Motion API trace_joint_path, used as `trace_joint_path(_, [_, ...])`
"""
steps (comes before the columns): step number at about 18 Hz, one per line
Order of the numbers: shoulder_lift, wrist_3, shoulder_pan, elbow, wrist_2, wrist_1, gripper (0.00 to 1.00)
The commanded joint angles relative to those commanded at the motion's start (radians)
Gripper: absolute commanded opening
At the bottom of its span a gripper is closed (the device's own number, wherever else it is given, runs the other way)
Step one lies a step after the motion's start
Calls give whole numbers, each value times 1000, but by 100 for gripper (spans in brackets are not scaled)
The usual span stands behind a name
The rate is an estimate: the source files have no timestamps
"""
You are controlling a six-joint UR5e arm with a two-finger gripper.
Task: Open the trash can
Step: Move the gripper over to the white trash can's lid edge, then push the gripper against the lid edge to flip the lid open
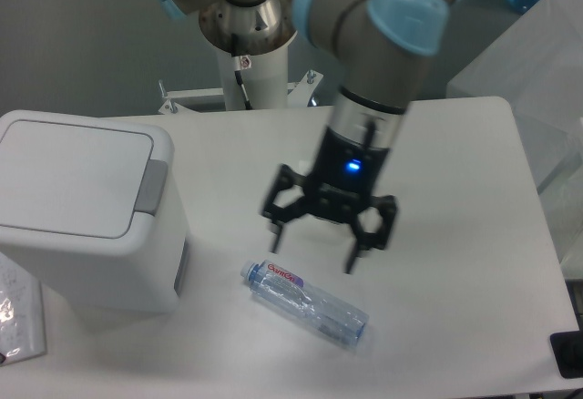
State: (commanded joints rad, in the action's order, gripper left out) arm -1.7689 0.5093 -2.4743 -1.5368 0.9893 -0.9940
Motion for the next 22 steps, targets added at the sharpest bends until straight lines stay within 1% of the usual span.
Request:
trace_joint_path(3, [57, -3, 5, -75, -6, 8, 100])
trace_joint_path(4, [71, -5, 11, -80, -8, 9, 100])
trace_joint_path(7, [80, -9, 38, -83, -8, 8, 100])
trace_joint_path(10, [85, -52, 64, -89, -5, 11, 100])
trace_joint_path(13, [88, -55, 80, -92, 0, 11, 100])
trace_joint_path(15, [101, -49, 94, -120, 2, 12, 100])
trace_joint_path(20, [106, -49, 97, -131, 2, 14, 100])
trace_joint_path(22, [106, -48, 97, -146, 2, 15, 100])
